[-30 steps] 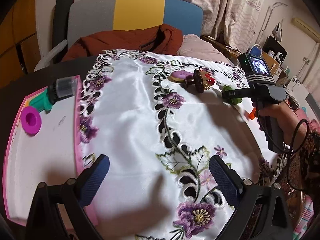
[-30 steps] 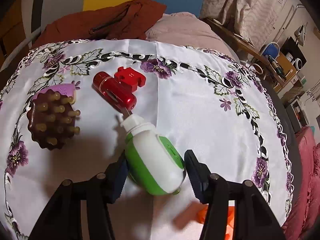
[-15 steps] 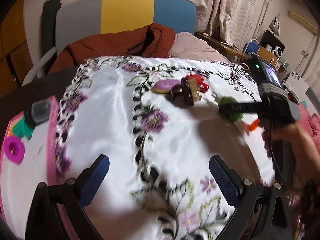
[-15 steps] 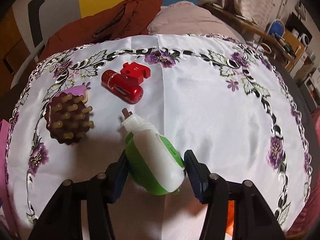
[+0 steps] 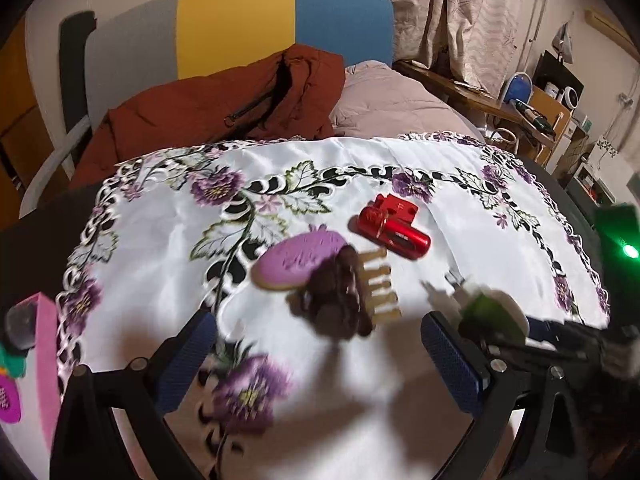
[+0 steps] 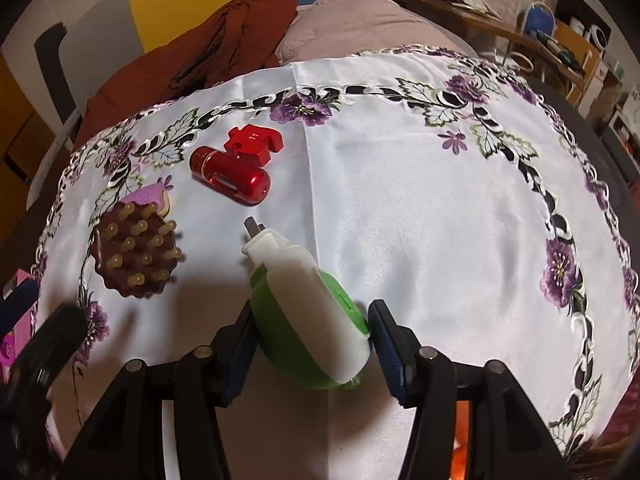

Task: Organize rigid objects
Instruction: 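Move the left gripper to the brown peg brush and grasp it, then carry the brown peg brush into the tray and open the left gripper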

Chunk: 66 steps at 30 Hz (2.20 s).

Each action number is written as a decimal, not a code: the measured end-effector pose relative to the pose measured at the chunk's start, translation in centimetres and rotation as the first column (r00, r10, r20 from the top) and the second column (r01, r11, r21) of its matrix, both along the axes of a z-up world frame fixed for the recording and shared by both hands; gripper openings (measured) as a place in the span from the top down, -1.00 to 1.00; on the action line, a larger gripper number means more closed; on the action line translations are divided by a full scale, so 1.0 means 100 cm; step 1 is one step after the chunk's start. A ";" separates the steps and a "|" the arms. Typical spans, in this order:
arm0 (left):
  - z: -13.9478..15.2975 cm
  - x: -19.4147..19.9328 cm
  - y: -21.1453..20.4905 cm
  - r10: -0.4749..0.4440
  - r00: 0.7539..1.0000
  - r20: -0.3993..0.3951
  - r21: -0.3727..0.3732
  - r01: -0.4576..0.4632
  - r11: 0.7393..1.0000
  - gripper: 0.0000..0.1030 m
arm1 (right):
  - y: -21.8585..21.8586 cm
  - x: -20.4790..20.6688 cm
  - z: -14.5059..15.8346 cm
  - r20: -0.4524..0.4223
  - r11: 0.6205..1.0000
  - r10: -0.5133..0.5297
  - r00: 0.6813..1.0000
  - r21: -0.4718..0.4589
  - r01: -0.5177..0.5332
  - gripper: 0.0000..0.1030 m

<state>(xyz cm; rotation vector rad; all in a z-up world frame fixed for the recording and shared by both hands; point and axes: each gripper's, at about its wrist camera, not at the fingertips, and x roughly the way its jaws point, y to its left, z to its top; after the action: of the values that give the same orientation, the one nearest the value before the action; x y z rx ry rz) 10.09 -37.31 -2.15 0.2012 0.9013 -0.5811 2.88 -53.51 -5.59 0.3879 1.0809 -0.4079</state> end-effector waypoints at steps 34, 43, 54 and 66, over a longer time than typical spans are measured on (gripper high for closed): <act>-0.029 0.016 -0.025 -0.075 0.997 -0.023 -0.002 0.075 0.997 -0.49 | 0.001 0.002 -0.001 -0.009 1.000 0.005 1.000 -0.010 -0.005 -0.08; -0.035 0.006 -0.012 -0.086 0.996 -0.025 -0.042 0.085 0.995 -0.30 | -0.003 0.001 -0.001 0.004 1.000 -0.011 1.000 0.020 0.011 -0.08; -0.032 -0.014 0.018 -0.087 0.996 -0.009 -0.051 0.087 0.995 -0.30 | -0.005 -0.001 0.000 0.022 0.999 -0.027 0.999 0.029 0.026 -0.08; -0.027 -0.038 0.061 -0.045 0.999 -0.021 -0.121 0.042 0.992 -0.30 | 0.003 0.001 0.006 0.062 0.999 0.019 0.998 0.032 -0.021 -0.07</act>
<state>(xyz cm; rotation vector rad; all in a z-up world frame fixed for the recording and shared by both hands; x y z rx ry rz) 6.27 -31.23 -4.84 0.1056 0.8836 -0.6771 3.02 -53.24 -5.00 0.4160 1.0313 -0.3583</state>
